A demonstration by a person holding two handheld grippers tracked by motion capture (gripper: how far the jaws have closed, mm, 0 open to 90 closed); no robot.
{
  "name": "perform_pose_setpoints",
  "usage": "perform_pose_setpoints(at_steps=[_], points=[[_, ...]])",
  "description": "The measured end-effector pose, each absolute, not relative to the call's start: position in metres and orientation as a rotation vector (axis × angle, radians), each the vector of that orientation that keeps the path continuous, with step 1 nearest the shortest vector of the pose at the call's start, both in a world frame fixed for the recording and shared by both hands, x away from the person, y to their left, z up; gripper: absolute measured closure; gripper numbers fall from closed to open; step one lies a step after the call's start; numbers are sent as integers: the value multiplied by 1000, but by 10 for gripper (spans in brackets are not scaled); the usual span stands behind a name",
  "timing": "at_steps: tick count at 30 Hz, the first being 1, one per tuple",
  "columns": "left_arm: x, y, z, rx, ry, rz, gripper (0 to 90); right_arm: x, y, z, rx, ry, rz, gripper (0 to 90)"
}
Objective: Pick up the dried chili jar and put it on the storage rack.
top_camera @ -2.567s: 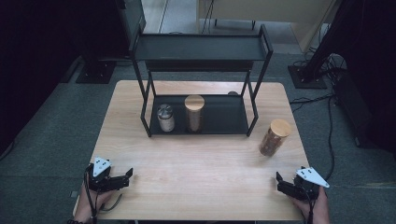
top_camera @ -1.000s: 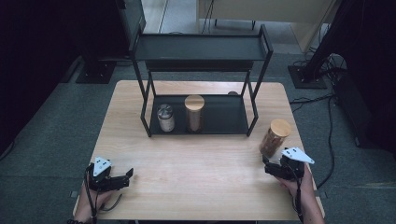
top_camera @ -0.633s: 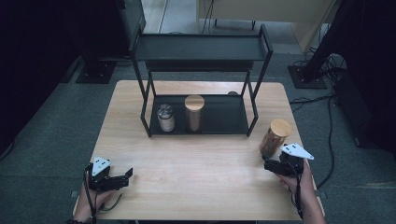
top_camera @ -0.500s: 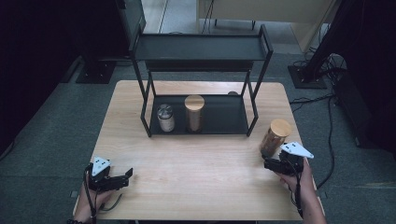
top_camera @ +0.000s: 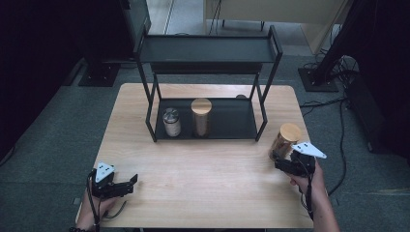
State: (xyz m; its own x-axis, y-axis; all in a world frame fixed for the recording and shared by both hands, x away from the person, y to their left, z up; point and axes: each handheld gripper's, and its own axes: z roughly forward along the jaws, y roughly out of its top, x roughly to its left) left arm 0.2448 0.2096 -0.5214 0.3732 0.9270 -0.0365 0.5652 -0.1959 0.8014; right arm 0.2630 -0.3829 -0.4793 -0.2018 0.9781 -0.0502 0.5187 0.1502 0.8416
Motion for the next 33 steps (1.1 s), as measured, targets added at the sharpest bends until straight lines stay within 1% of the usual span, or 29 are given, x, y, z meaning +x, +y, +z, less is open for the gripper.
perform_pose_setpoints(at_steps=[3,16,33], points=[[245,210,-521,1878,1293,607,4,266,-383,-479,1438,1808,936,158],[245,210,-521,1878,1294,604,4,278,-383,-478,1456,1802,920,226],[245,209,-521,1883,1295,602,4,289,-382,-479,1482,1807,917,230]])
